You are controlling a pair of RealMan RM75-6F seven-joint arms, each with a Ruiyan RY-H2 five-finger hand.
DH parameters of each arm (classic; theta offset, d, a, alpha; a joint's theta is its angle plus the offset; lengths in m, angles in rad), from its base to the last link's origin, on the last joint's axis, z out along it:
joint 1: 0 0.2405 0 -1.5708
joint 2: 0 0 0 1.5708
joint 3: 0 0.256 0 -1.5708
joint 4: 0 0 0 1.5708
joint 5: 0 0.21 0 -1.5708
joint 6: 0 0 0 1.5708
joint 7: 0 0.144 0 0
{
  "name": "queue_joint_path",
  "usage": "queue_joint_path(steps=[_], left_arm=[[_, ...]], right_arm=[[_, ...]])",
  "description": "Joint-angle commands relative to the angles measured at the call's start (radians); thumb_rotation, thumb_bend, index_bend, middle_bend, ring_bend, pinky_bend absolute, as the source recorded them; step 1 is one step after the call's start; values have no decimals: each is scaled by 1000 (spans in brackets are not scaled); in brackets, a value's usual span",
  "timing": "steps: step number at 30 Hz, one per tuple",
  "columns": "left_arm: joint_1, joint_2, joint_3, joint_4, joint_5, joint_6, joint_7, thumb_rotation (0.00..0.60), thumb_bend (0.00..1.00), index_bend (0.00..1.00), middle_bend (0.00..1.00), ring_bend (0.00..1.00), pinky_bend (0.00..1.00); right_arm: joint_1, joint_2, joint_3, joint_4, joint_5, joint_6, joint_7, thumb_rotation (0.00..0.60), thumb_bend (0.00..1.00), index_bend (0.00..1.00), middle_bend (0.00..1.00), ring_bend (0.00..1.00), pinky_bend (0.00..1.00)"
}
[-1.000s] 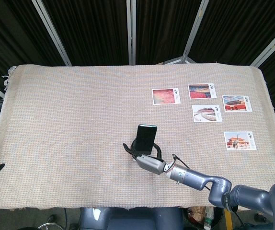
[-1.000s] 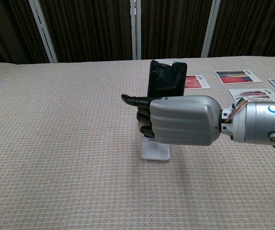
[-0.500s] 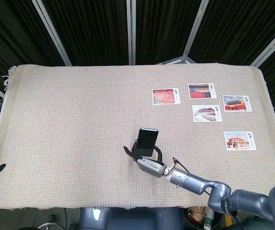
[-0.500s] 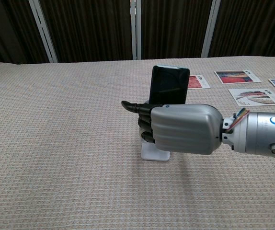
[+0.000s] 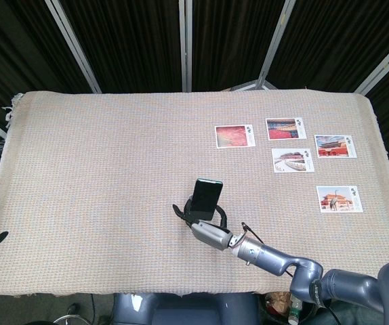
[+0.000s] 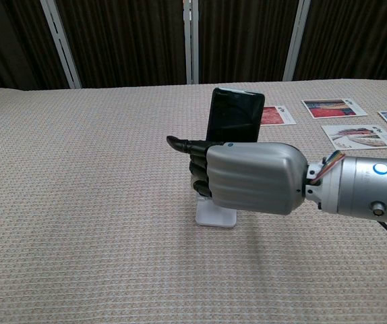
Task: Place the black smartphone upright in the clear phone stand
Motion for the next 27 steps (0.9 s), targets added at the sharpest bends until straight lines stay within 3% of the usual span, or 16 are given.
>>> queue_joint_path(steps=[1, 8, 16, 27], left_arm=[[0, 0, 0, 0, 0, 1, 0, 600, 0, 0, 0, 0, 0], [1, 2, 0, -1, 2, 3, -2, 600, 0, 0, 0, 0, 0], [3, 5, 1, -2, 5, 6, -9, 600, 0, 0, 0, 0, 0], [9, 10, 10, -12, 33, 16, -21, 600, 0, 0, 0, 0, 0]], right_arm=[[-2, -1, -1, -6, 2, -1, -6, 600, 297, 124, 149, 212, 70], [-6, -6, 5, -19, 6, 10, -26, 600, 292, 27, 90, 200, 70], [-19, 16, 14, -50, 17, 36, -34, 600, 293, 21, 91, 200, 69], [-106, 180, -5, -139, 11, 170, 16, 600, 292, 18, 112, 199, 70]])
